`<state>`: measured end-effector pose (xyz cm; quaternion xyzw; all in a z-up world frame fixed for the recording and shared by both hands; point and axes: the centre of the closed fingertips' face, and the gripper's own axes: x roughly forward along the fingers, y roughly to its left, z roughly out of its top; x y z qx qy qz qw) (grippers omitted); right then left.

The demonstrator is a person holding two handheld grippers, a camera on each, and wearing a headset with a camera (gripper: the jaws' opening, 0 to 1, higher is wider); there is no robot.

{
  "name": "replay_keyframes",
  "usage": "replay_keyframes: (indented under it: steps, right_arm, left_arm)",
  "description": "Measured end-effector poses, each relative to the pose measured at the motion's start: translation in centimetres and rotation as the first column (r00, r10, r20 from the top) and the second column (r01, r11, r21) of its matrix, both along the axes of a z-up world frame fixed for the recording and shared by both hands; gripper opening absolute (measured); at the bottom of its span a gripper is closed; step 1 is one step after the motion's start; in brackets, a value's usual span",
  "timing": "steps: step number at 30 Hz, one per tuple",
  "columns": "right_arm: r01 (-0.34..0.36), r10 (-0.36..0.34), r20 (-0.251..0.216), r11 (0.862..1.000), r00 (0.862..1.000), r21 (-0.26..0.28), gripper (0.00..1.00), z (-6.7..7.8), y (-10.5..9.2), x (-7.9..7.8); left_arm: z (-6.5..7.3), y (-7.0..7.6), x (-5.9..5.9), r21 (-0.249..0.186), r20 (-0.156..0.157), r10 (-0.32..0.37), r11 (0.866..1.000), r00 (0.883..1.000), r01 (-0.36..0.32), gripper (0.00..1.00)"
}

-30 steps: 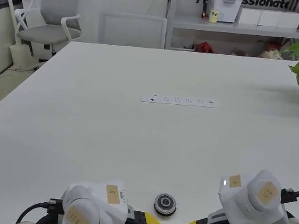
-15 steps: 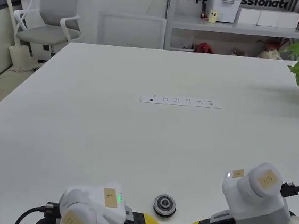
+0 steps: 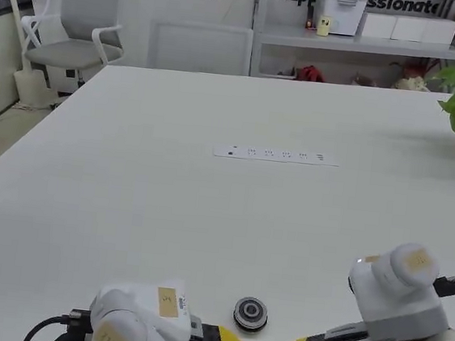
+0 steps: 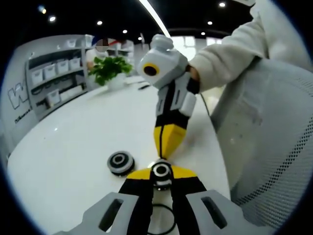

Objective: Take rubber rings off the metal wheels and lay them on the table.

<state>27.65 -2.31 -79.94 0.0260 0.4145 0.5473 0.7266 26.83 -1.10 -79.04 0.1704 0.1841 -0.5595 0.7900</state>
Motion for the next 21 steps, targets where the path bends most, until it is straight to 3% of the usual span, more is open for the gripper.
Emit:
replay_keyframes:
  steps: [8,21]
  right_arm:
    - [0.013,-0.013,-0.017,1.0,1.0,0.016,0.0,0.27,0.25,-0.05]
    - [0.008,-0.008,-0.006,1.0,1.0,0.01,0.0,0.57,0.63,-0.17]
  left_arm:
    - [-0.01,0.02,-0.03,-0.007,-0.001,0.0,1.0,1.0,0.0,0.14]
    - [-0.01,0.05,-0.07,-0.007,0.002,0.001,1.0,1.0,-0.001,0.14]
